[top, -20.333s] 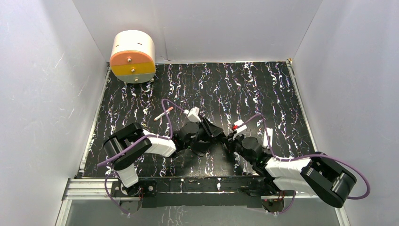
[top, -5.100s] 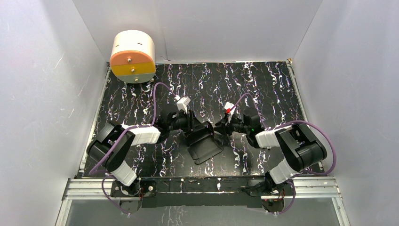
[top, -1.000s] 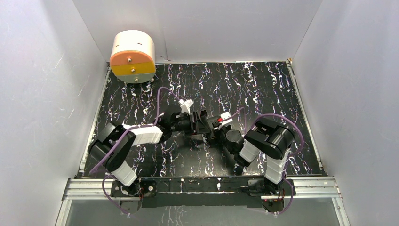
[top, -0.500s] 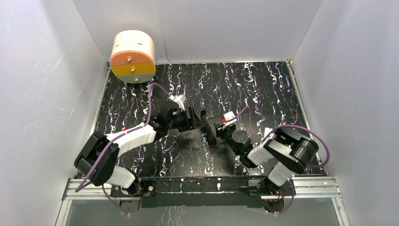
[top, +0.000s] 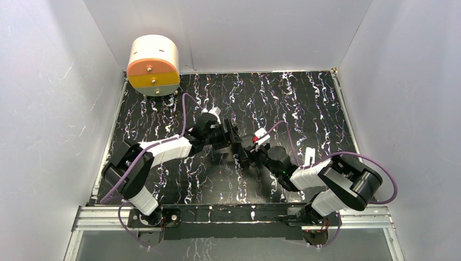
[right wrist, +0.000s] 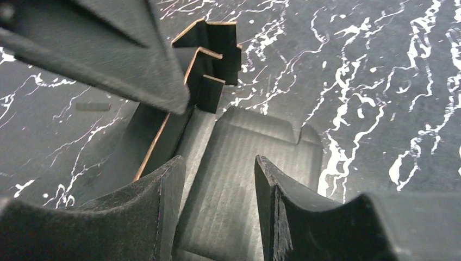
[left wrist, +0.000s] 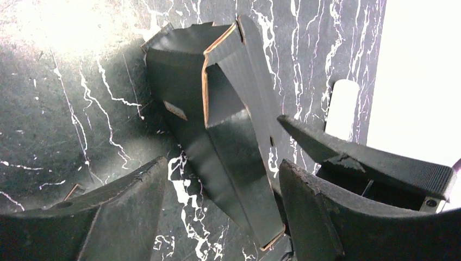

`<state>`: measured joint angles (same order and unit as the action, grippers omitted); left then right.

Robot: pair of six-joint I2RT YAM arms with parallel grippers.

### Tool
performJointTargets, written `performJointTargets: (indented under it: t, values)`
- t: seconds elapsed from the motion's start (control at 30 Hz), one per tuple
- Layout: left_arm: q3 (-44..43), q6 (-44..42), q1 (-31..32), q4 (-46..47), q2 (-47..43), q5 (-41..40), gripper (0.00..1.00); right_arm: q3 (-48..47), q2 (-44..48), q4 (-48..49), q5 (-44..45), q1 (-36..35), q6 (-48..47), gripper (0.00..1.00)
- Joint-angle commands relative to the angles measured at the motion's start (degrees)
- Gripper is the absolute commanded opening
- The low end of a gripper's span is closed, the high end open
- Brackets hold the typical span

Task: Fold the paper box
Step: Fold the paper box at the center of the board.

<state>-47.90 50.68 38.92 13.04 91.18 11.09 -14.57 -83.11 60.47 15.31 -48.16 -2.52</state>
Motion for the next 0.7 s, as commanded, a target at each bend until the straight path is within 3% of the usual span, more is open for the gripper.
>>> performJointTargets:
  t: [0.0,0.2,0.33,0.47,0.67]
  values:
    - [-3.76,0.17,0.62,-0.5,1.79,-1.14,0.71,-1.83,0.64,-0.46,-4.1,0.09,2.08,0.58]
    - [-5.09,-1.1,1.15,-2.06,4.33,-1.77,0.63,-1.56,0.6,1.18,-6.7,0.13,4.53,0.57]
    - [-6.36,-3.8,1.25,-4.38,5.22,-1.8,0.47,-0.99,1.4,1.19,-3.82,0.09,4.77,0.57]
    - [-10.51,-10.81,1.25,-10.95,5.84,-2.05,0.37,0.31,5.32,-0.14,-1.38,0.16,3.77,0.59]
    - [-18.25,-22.62,1.25,-23.96,7.68,-1.81,0.29,0.05,12.65,-7.76,-0.23,1.14,1.45,0.61]
